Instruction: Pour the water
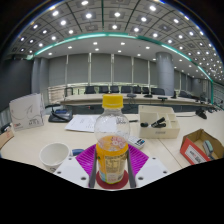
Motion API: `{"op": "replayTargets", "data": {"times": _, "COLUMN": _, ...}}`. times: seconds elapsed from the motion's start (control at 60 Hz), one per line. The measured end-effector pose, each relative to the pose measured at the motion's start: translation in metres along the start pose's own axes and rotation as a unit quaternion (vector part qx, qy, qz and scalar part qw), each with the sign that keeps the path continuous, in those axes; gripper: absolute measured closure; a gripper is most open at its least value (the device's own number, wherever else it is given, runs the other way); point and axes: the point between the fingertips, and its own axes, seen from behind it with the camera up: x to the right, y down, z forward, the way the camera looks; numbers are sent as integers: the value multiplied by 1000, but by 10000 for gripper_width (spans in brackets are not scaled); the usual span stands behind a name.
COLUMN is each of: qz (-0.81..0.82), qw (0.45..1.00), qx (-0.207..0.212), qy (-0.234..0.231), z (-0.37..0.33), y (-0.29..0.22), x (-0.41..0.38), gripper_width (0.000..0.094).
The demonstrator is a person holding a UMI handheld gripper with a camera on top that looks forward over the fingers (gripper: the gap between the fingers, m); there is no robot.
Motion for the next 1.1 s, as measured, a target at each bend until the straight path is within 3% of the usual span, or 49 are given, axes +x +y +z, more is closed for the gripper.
{"op": "replayTargets", "data": {"times": 0.1, "qz": 2, "qw": 1000, "qx": -21, "qy": 13, "z": -3, "y": 4, "x": 4, "gripper_width": 349}}
{"op": "replayTargets", "data": {"times": 0.167, "qz": 10, "qw": 999, "qx": -37, "qy": 23, "z": -10, "y": 4, "x": 6, "gripper_width": 91}}
{"op": "replayTargets", "data": {"times": 0.183, "qz": 12, "qw": 999, "qx": -41, "qy": 25, "z": -12, "y": 4, "x": 6, "gripper_width": 63}}
{"op": "replayTargets", "data": {"times": 0.35, "qz": 9, "qw": 995, "qx": -77, "qy": 59, "z": -60, "y": -12, "x": -1, "gripper_width": 80}}
{"op": "replayTargets", "data": {"times": 0.6, "qz": 22, "qw": 989, "qx": -116, "qy": 88, "z": -206, "y": -55, "x": -71, "gripper_width": 78}}
{"op": "replayTargets", "data": {"times": 0.817, "qz": -7, "qw": 990, "qx": -118, "qy": 72, "z": -325, "y": -73, "x": -129, "gripper_width": 78}}
{"op": "replayTargets", "data": {"times": 1.1, "qz": -13, "qw": 991, "qx": -113, "qy": 77, "z": -395, "y": -71, "x": -152, "gripper_width": 78}}
